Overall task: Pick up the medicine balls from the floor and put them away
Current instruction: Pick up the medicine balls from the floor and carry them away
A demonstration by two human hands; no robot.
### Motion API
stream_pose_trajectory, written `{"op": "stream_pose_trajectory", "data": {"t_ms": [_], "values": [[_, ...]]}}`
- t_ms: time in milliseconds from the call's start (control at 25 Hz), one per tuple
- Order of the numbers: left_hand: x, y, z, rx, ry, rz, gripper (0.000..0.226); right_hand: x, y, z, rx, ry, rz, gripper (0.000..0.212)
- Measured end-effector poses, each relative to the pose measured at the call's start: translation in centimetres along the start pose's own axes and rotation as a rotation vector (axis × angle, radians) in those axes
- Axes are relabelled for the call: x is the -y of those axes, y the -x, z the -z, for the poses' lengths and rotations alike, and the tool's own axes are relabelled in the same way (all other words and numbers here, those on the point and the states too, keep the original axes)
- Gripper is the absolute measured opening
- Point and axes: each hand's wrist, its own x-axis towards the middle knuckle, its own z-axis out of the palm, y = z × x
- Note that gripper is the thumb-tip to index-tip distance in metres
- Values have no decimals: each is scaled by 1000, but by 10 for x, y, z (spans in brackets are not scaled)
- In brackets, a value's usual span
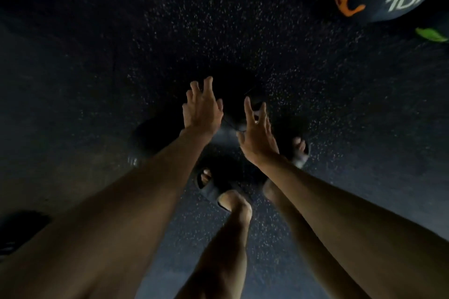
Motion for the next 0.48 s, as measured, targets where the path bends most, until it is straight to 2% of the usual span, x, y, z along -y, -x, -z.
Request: {"op": "stream_pose_trajectory", "data": {"t_ms": [80, 200, 280, 400, 480], "values": [[5, 17, -11, -62, 10, -49, 65, 14, -44, 27, -26, 25, -60, 83], [2, 28, -31, 9, -10, -85, 73, 36, -114, 79, -61, 53, -72, 64], [-16, 9, -33, 29, 4, -71, 84, 47, -152, 109, -144, -6, -68, 54], [-51, -54, -13, -8, -65, 15, 92, 46, -173, 132, -216, -26, 23, 48], [-71, -103, 17, 8, -45, 140, 89, 32, -167, 135, -147, -10, 143, 55]]}}
